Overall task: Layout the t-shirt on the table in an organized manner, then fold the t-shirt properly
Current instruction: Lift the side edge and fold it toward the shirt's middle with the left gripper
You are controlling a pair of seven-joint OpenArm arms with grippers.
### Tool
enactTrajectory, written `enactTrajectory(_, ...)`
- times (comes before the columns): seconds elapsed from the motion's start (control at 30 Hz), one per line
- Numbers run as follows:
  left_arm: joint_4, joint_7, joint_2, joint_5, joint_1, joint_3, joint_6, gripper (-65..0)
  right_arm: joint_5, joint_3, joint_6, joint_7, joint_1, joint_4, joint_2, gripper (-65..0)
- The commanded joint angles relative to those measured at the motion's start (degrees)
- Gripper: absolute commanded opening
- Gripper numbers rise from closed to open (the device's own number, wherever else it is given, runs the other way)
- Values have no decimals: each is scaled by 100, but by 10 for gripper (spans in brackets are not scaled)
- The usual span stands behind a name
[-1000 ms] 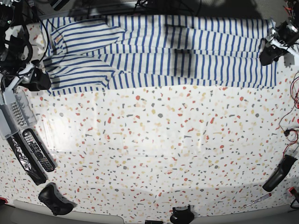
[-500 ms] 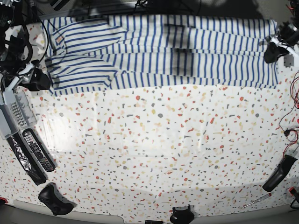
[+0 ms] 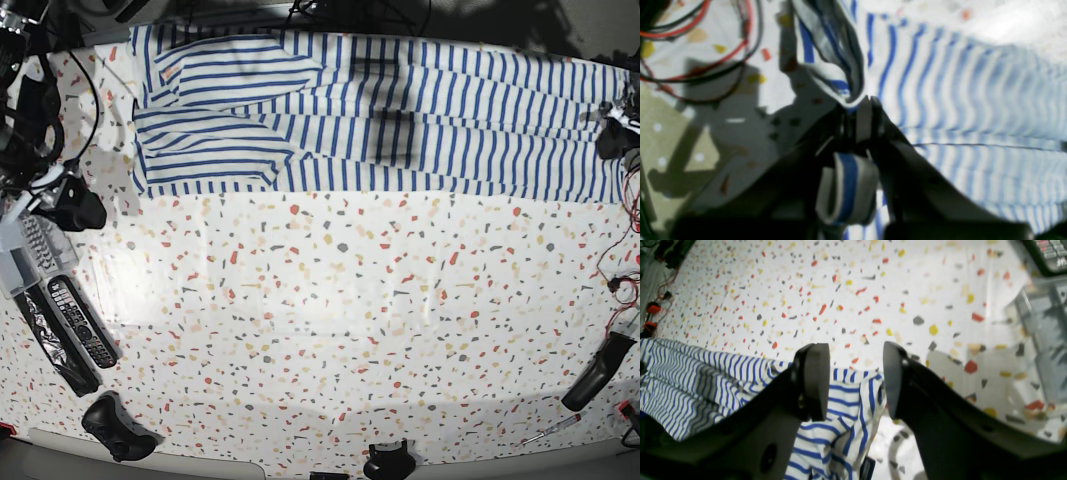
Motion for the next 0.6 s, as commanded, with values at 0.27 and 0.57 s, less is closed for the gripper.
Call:
enactTrajectory(0.27,2013,448,1266,-881,428,-52,87,-650,125,31,32,33,258,85,109,-396)
enactTrajectory(0.57,2503,756,2562,-732,474,881,87,-650,127,31,32,-28,260,85,81,-396)
